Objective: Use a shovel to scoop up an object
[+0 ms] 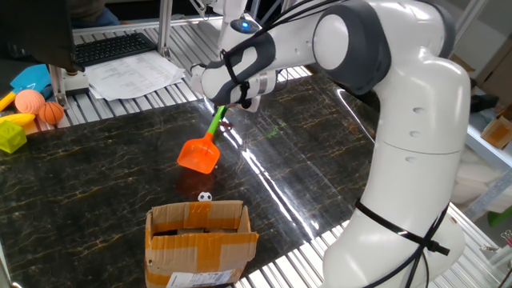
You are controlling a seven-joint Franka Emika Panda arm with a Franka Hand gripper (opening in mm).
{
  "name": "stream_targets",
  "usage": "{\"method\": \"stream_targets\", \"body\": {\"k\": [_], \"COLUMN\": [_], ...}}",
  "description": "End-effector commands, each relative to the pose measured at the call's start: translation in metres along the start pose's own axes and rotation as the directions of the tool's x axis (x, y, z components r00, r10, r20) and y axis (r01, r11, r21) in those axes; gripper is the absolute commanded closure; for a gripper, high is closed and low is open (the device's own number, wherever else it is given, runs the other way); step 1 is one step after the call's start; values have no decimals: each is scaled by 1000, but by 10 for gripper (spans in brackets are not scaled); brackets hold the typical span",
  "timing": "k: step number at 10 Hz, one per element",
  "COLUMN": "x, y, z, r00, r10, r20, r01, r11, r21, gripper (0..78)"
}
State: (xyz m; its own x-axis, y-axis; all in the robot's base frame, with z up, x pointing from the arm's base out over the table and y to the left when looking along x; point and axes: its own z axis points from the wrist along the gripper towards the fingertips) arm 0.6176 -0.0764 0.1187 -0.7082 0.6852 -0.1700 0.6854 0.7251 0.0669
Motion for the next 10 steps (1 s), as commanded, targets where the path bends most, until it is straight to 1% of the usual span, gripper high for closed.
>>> {"method": "stream_targets", "body": {"k": [1,3,4,5,6,9,10], "x": [21,24,24,23,23,23,23], "y": [0,0,0,-1,-1,-1,-1], "z": [-31,-34,-35,-36,-36,-36,-36], "r00": [991,989,987,986,984,983,982], "r10": [-79,-84,-90,-91,-93,-102,-102], "r20": [104,123,135,140,154,155,161], "r01": [81,87,94,95,99,107,108], "r11": [997,996,995,995,995,994,994], "r21": [-15,-18,-22,-24,-26,-24,-26], "gripper": [760,760,760,760,760,760,760]}}
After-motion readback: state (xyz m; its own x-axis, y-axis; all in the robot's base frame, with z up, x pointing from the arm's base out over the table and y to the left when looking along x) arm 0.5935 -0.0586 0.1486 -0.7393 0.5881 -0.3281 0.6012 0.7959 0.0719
